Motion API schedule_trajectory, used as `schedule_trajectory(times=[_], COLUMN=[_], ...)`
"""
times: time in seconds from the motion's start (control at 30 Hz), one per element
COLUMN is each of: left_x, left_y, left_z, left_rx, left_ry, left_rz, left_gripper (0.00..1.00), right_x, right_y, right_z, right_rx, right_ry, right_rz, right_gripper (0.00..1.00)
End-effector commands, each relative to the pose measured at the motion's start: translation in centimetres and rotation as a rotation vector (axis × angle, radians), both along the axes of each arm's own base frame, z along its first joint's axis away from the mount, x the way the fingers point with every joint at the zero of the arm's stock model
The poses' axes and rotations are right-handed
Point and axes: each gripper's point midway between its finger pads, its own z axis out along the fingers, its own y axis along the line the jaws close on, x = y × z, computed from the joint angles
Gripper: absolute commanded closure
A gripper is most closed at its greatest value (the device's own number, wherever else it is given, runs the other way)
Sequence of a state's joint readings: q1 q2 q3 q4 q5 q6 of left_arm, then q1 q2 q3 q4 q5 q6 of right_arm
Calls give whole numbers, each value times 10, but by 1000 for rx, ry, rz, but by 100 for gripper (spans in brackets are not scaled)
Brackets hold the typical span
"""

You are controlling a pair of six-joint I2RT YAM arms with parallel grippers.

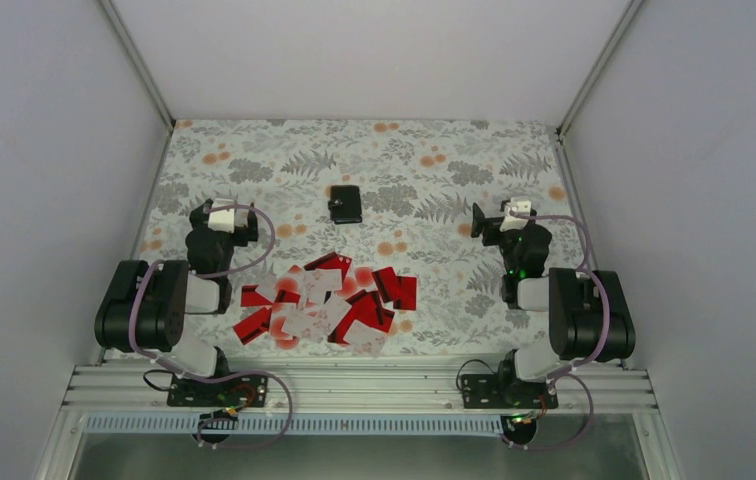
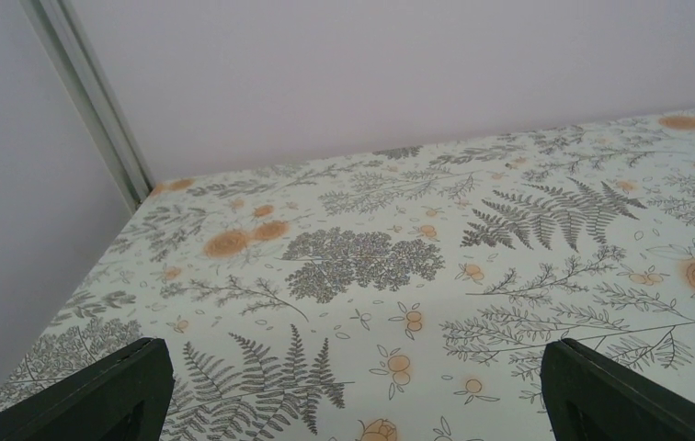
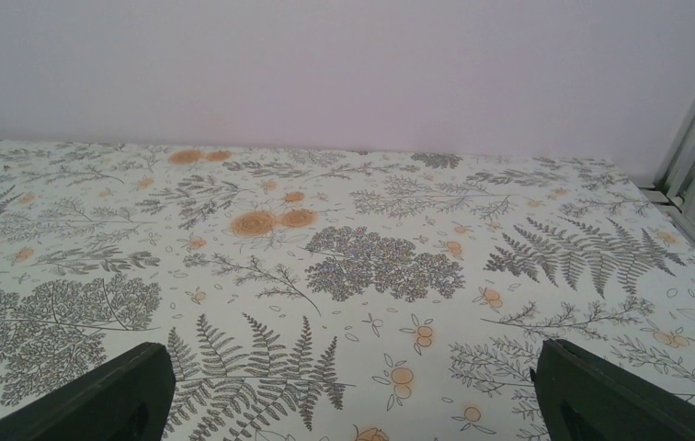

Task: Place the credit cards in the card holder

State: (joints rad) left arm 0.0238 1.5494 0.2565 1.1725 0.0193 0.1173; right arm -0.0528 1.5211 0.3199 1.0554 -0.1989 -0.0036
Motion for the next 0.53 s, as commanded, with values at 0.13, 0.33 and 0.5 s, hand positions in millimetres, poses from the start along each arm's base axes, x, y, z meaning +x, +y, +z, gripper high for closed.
schedule_trajectory(times=[0.13, 0.33, 0.5], left_x=[0, 0, 0], left_y=[-4, -4, -4], left_z=[11, 10, 10], left_rx=[2, 3, 3], left_ry=[-47, -46, -46], left_rz=[-20, -20, -19], left_gripper=[0, 0, 0], right_x=[0, 1, 0], right_y=[0, 0, 0], right_z=[11, 10, 10], right_rx=[0, -1, 0], right_ry=[-49, -46, -47], right_rz=[1, 3, 2], right_gripper=[1, 1, 1])
